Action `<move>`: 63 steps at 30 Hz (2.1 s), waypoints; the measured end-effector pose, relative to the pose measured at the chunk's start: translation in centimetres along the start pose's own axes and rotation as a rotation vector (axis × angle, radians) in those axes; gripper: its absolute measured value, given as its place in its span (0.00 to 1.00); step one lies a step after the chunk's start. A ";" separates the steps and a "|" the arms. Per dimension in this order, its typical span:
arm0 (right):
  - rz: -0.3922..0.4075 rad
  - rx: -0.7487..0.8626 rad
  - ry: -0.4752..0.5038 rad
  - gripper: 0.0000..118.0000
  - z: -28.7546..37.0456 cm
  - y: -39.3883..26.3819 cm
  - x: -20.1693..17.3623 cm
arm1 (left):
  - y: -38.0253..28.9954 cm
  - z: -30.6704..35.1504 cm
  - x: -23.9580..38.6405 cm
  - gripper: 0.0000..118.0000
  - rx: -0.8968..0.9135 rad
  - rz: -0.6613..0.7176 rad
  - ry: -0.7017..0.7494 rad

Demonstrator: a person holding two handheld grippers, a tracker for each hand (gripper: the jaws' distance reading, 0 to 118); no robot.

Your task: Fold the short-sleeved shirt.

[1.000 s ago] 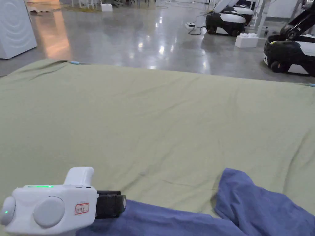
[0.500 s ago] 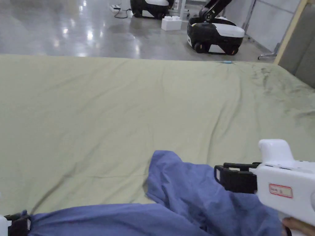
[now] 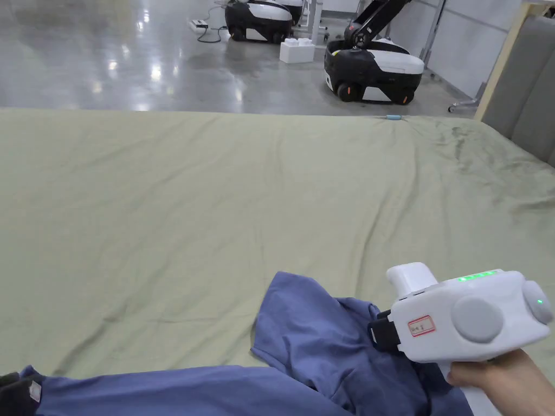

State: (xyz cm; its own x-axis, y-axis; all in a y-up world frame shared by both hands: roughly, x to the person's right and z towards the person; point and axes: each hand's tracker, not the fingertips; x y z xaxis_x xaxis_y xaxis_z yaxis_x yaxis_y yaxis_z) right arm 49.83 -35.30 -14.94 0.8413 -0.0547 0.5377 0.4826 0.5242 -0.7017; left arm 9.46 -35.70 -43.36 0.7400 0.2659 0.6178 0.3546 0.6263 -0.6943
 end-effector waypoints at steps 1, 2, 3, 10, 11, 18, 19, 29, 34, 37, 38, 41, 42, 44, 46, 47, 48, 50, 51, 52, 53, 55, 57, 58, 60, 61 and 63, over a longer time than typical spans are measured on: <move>-0.032 0.044 0.022 0.03 1.4 -0.1 0.3 | 0.7 1.2 -0.5 0.04 0.028 0.050 -0.083; -0.072 0.094 0.032 0.03 3.2 -0.1 0.3 | 1.5 2.8 -0.8 0.04 0.051 0.094 -0.149; -0.090 0.151 0.052 0.03 5.0 0.0 0.6 | 2.3 4.3 -0.6 0.04 0.087 0.110 -0.176; -0.121 0.613 0.015 0.03 20.7 2.8 2.2 | 11.0 15.2 2.1 0.04 0.364 -0.096 -0.179; -0.133 0.642 0.036 0.03 22.1 3.8 2.6 | 12.3 16.1 2.3 0.04 0.385 -0.110 -0.171; -0.146 0.821 0.054 0.03 29.0 13.2 2.8 | 24.9 20.0 3.4 0.04 0.519 -0.100 -0.047; -0.165 0.842 0.068 0.03 29.6 15.0 2.6 | 26.9 20.5 3.7 0.05 0.534 -0.089 -0.035; -0.098 0.992 -0.058 0.03 32.1 29.7 -0.5 | 39.8 22.0 7.1 0.04 0.700 -0.107 0.130; -0.127 1.043 -0.085 0.03 30.2 35.8 -0.4 | 43.9 19.1 7.9 0.04 0.742 -0.091 0.160; -0.158 1.072 -0.096 0.03 28.5 39.2 -0.3 | 46.4 16.5 8.3 0.04 0.761 -0.054 0.157; -0.170 1.080 -0.106 0.03 27.7 40.4 0.1 | 47.1 15.6 8.4 0.04 0.772 -0.049 0.154; -0.177 1.094 -0.128 0.03 25.8 43.0 0.4 | 48.9 12.8 9.3 0.04 0.796 -0.054 0.150; -0.175 1.100 -0.131 0.03 25.0 43.8 0.6 | 49.4 11.7 9.6 0.04 0.796 -0.066 0.149; -0.171 1.103 -0.143 0.03 23.5 45.0 0.8 | 50.1 9.4 10.2 0.04 0.788 -0.086 0.162; -0.170 1.102 -0.153 0.03 21.8 45.6 1.0 | 50.6 7.0 10.4 0.05 0.769 -0.084 0.171; -0.172 1.094 -0.154 0.03 20.7 45.9 1.1 | 50.6 5.6 10.5 0.04 0.763 -0.073 0.160; -0.172 1.082 -0.149 0.03 19.5 46.1 1.3 | 50.6 4.1 10.4 0.04 0.739 -0.068 0.148; -0.167 1.052 -0.144 0.03 17.3 45.9 1.5 | 50.2 1.5 10.3 0.05 0.697 -0.068 0.135; -0.160 1.031 -0.144 0.03 16.0 45.7 1.6 | 49.6 0.1 10.2 0.05 0.683 -0.069 0.132; -0.153 1.014 -0.138 0.03 14.8 45.3 1.7 | 49.1 -1.2 10.1 0.04 0.655 -0.076 0.130; -0.149 0.983 -0.135 0.03 13.5 45.0 2.0 | 48.5 -2.7 9.7 0.04 0.624 -0.073 0.121; -0.166 0.926 -0.124 0.03 11.0 43.7 2.6 | 47.1 -5.4 9.1 0.04 0.545 -0.070 0.101; -0.203 0.877 -0.107 0.03 8.7 42.1 3.4 | 45.4 -7.5 8.5 0.04 0.486 -0.074 0.113; -0.219 0.853 -0.100 0.03 8.1 41.0 3.5 | 44.5 -8.2 8.2 0.04 0.463 -0.085 0.114; -0.240 0.806 -0.091 0.03 6.5 38.8 4.3 | 42.6 -9.7 7.4 0.04 0.427 -0.119 0.119; -0.247 0.786 -0.102 0.03 5.8 37.8 4.6 | 41.3 -10.3 7.0 0.04 0.400 -0.118 0.123; -0.259 0.737 -0.094 0.03 4.9 35.3 5.0 | 38.9 -11.4 6.0 0.04 0.343 -0.104 0.108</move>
State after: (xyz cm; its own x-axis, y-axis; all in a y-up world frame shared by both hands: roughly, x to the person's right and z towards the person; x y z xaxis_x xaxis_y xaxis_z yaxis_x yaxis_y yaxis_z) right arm 69.93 -12.94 -34.73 0.6844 -0.1970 0.7020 0.3469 0.9348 -0.0758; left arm 34.24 -18.11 -70.89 0.7723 0.1205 0.6237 0.2325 0.8601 -0.4541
